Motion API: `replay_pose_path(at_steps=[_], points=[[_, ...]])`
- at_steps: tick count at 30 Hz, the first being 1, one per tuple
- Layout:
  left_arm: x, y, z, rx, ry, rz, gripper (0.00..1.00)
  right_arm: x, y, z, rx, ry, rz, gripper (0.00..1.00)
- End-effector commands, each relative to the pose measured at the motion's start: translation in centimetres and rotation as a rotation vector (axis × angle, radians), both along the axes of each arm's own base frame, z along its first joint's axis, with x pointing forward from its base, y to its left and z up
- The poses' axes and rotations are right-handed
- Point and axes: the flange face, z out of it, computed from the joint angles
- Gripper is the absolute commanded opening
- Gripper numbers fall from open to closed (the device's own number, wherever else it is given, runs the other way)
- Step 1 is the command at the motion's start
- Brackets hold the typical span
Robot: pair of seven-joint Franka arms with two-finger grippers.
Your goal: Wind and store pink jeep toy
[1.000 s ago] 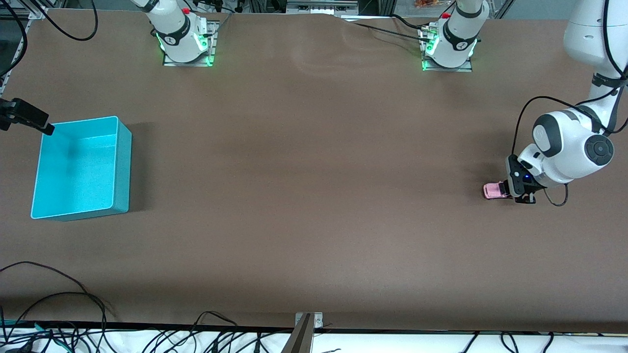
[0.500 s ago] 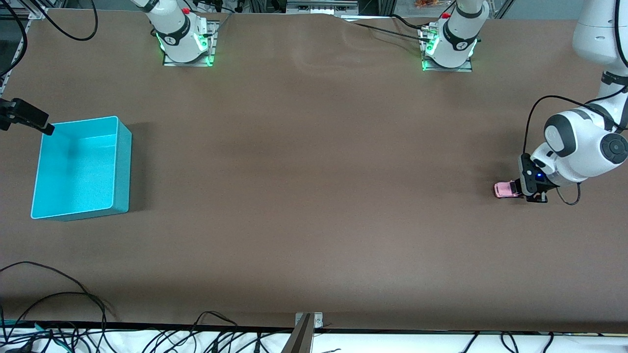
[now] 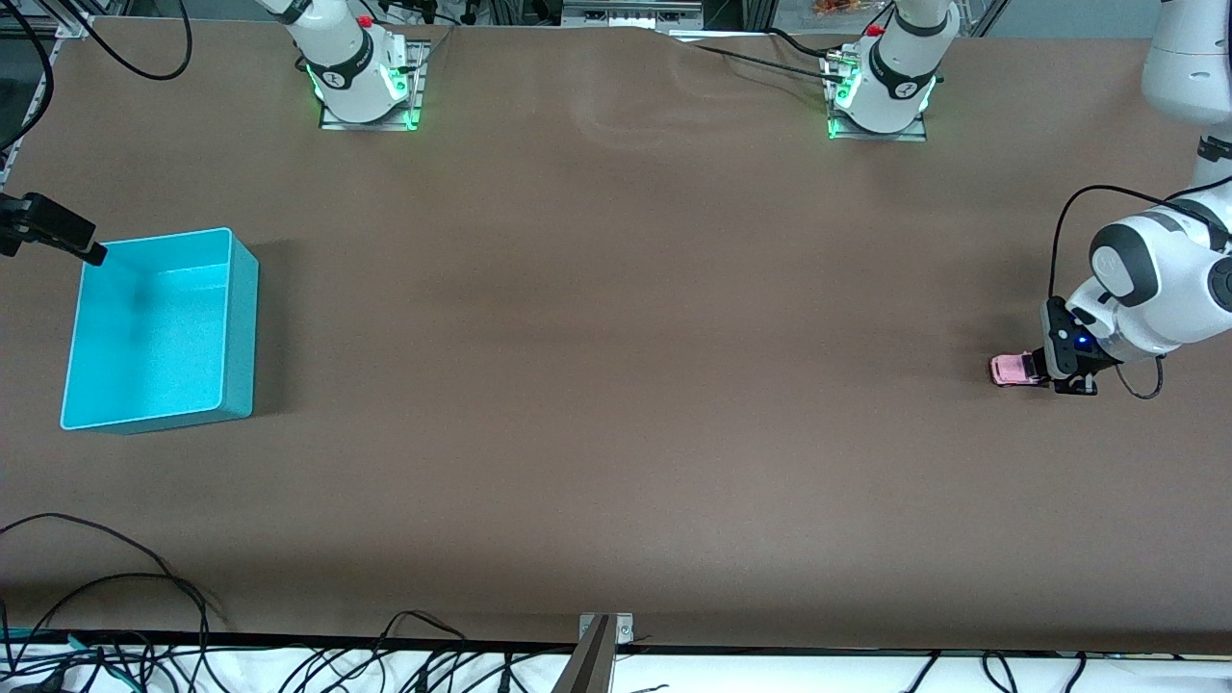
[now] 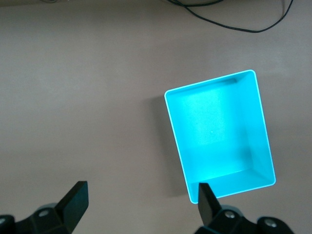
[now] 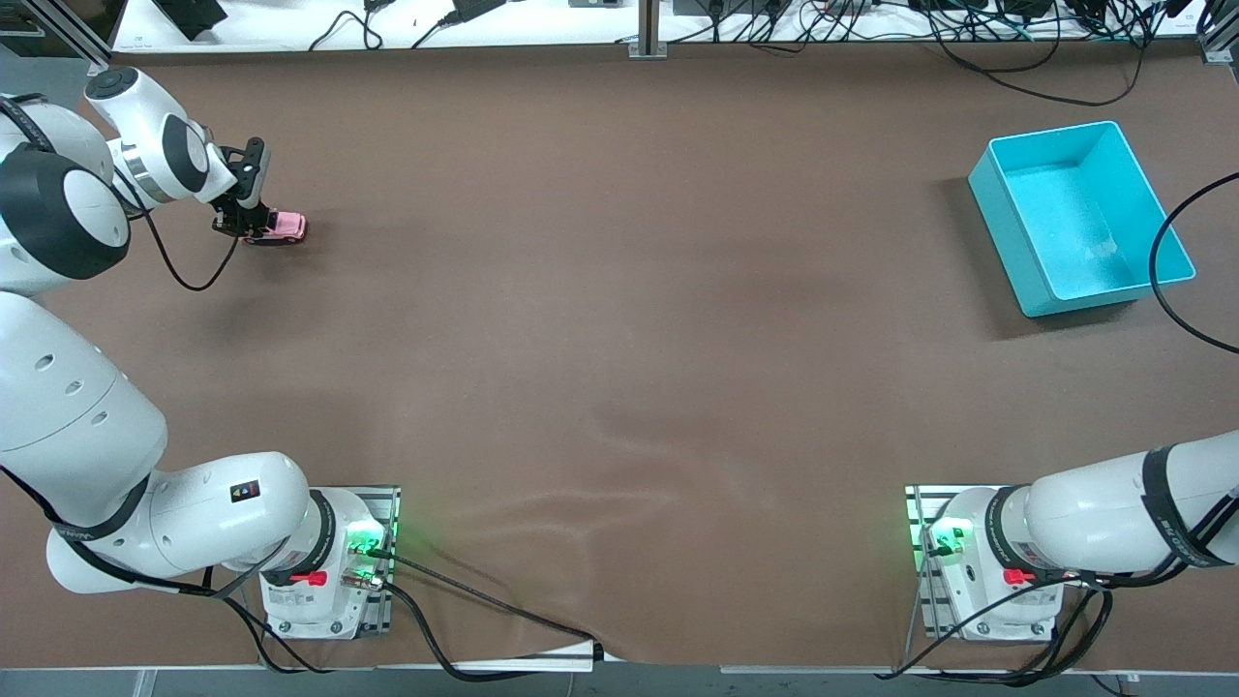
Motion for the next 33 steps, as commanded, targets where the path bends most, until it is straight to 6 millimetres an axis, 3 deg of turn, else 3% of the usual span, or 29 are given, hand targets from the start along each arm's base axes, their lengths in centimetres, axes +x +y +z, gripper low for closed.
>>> replay_pose_path(at_steps=[1, 7, 8, 9, 10, 11, 17, 21, 33], points=[[-2.0, 0.8, -4.8, -0.032, 0.077, -0.019, 0.0, -0.3, -0.3, 0.8, -0.01, -0.002, -0.003, 1.0], [-1.5, 0.7, -4.4, -0.032, 0.065, -0.008, 0.01, -0.3, -0.3, 0.8, -0.01, -0.002, -0.003, 1.0], [-1.2, 0.7, -4.1, -0.03, 0.059, -0.006, 0.12, -0.3, -0.3, 0.8, -0.01, -0.002, -0.003, 1.0], [-1.1, 0.8, -4.0, -0.03, 0.056, -0.007, 0.33, -0.3, -0.3, 0.8, -0.01, -0.002, -0.003, 1.0], [-1.0, 0.7, -3.9, -0.029, 0.054, -0.01, 0.62, -0.3, -0.3, 0.8, -0.01, -0.002, -0.003, 1.0], [-1.0, 0.7, -3.8, -0.028, 0.053, -0.014, 1.0, -0.3, -0.3, 0.8, -0.01, -0.002, -0.003, 1.0], [-0.6, 0.4, -3.1, -0.05, 0.035, 0.019, 1.0, -0.3, -0.3, 0.8, -0.01, -0.002, -0.003, 1.0], [0.8, 0.2, -1.7, -0.062, 0.042, 0.014, 1.0, -0.3, -0.3, 0.8, -0.01, -0.002, -0.003, 1.0], [3.1, -0.6, 4.7, -0.095, 0.148, -0.012, 1.0, -0.3, -0.4, 0.9, -0.01, -0.003, -0.004, 1.0]])
